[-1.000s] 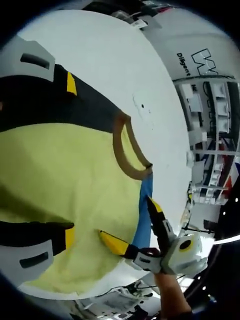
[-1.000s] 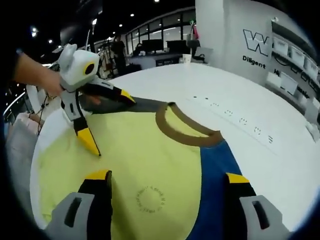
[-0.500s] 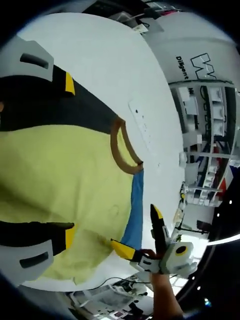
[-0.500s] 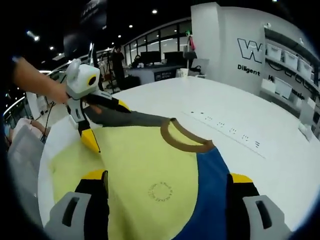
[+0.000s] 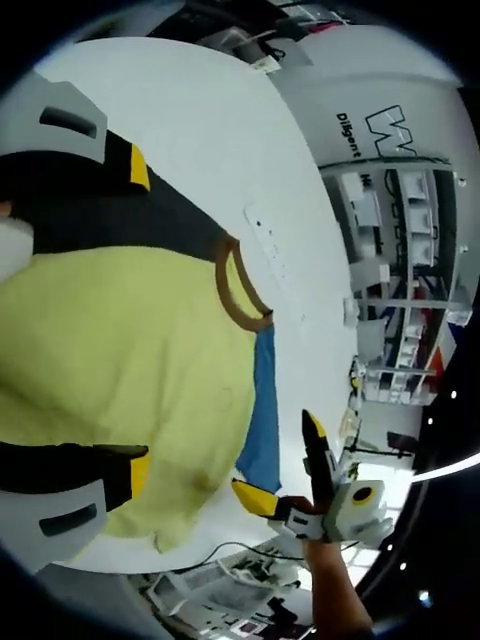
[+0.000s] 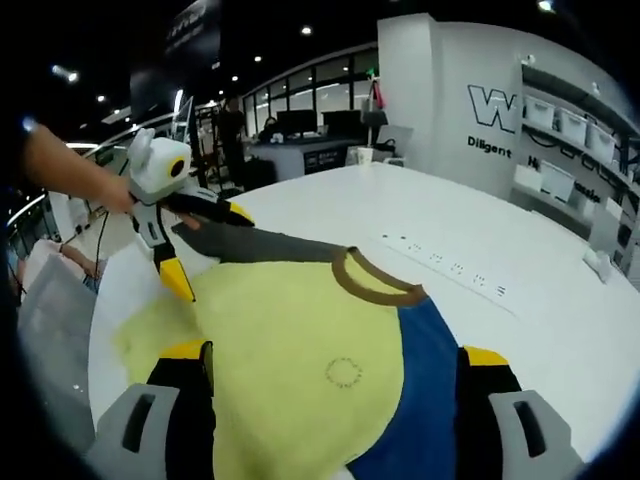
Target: Fold the garment on the visible template until the final outline fits inside the template.
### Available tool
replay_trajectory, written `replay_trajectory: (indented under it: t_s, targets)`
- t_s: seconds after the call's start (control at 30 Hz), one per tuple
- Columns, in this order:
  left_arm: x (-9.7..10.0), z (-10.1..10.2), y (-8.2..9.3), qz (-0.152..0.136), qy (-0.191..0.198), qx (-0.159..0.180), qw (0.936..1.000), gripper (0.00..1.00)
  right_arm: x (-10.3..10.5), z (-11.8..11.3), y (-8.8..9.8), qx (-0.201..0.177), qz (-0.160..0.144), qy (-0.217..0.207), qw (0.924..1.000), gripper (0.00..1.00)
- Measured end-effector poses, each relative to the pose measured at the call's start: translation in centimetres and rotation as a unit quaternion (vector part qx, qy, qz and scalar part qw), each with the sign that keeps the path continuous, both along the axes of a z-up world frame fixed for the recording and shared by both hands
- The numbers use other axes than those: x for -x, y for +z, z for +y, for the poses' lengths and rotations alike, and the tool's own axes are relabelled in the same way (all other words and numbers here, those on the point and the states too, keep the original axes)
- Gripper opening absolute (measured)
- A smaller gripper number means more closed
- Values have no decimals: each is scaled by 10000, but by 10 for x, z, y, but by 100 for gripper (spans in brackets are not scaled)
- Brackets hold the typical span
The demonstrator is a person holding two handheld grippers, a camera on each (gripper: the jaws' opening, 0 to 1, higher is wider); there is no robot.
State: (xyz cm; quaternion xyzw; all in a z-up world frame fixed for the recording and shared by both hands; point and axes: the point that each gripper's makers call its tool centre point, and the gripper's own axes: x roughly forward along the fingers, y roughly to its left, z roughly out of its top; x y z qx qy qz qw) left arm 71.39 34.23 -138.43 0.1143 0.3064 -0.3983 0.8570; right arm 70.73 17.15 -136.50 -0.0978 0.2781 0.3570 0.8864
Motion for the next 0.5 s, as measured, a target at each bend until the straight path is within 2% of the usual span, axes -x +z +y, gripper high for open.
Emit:
replay_trajectory:
  t_s: [0.33,0.5]
  targets:
    - [34,6,6,-8,-64,12,10000,99,30,-3,7,91,-20,-54,9999,99]
    - [44,9,11,-36,-50,52,10000,99,40,-2,16,45,-106,-107,9999,99]
